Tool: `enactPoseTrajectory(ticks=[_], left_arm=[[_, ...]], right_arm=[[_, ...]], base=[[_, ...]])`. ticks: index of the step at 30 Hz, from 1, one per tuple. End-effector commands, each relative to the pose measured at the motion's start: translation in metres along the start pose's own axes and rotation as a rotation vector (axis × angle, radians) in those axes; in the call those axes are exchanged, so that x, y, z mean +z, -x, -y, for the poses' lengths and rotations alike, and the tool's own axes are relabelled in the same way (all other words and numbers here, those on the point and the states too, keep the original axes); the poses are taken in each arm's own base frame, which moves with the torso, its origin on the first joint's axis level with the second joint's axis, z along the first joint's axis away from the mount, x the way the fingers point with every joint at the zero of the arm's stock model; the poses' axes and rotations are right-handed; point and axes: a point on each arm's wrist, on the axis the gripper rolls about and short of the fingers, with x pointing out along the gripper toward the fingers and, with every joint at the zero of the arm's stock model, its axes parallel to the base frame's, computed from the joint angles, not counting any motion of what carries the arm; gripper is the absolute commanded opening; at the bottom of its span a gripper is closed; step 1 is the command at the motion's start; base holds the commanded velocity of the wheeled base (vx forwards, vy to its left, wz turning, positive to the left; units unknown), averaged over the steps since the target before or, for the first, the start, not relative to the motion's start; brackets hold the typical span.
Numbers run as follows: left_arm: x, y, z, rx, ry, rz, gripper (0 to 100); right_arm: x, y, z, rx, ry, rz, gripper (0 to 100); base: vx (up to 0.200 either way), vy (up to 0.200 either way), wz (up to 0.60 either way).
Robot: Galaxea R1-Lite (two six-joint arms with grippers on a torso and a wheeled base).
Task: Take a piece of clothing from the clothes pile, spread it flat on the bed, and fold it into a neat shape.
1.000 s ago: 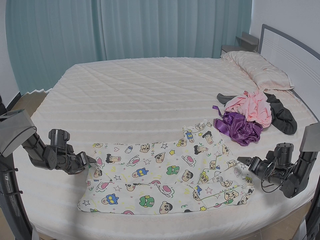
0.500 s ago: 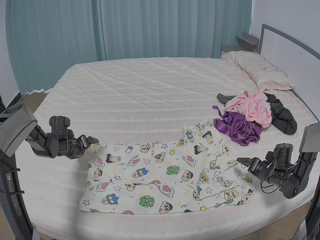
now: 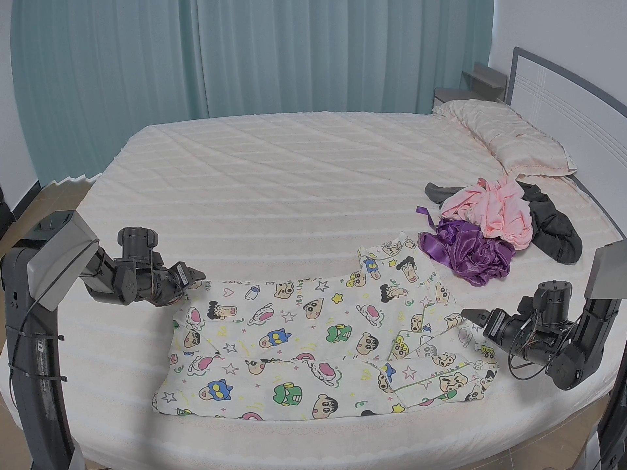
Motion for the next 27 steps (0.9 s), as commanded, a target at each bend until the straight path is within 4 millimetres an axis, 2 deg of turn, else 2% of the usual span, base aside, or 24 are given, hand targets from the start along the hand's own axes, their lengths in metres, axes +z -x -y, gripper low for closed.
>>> enactPoseTrajectory(ticks=[1,4,8,12,15,16,18,22,23,27], left_arm=[[0.001,-0.008,-0.001,0.002,0.003,-0.003,0],[0.001,-0.008,-0.001,0.002,0.003,-0.001,0],[0.009,-0.001,0.004,-0.006,-0.005,0.028,0],[0.02,0.008,0.014,-0.024,-0.016,0.065,0],[0.026,0.014,0.021,-0.037,-0.014,0.085,0],[0.026,0.015,0.021,-0.037,-0.014,0.087,0],[0.028,0.019,0.026,-0.046,-0.013,0.094,0],[0.027,0.024,0.028,-0.043,-0.007,0.087,0],[0.025,0.026,0.029,-0.038,-0.005,0.074,0],[0.024,0.03,0.032,-0.034,-0.004,0.06,0]], right_arm=[[0.003,-0.003,-0.002,0.014,0.002,0.014,100],[0.008,-0.007,-0.005,0.028,0.008,0.036,100],[0.024,-0.024,-0.019,0.083,0.032,0.087,100],[0.039,-0.057,-0.04,0.113,0.054,0.079,100],[0.056,-0.076,-0.056,0.122,0.062,0.077,100],[0.056,-0.077,-0.057,0.123,0.062,0.076,100],[0.068,-0.093,-0.072,0.114,0.067,0.047,100],[0.074,-0.113,-0.077,0.089,0.103,0.012,100],[0.077,-0.123,-0.078,0.079,0.143,0.002,100],[0.083,-0.139,-0.079,0.051,0.221,-0.036,100]], base=[[0.0,0.0,0.0],[0.0,0.0,0.0],[0.0,0.0,0.0],[0.0,0.0,0.0],[0.0,0.0,0.0],[0.0,0.0,0.0],[0.0,0.0,0.0],[0.0,0.0,0.0],[0.0,0.0,0.0],[0.0,0.0,0.0]])
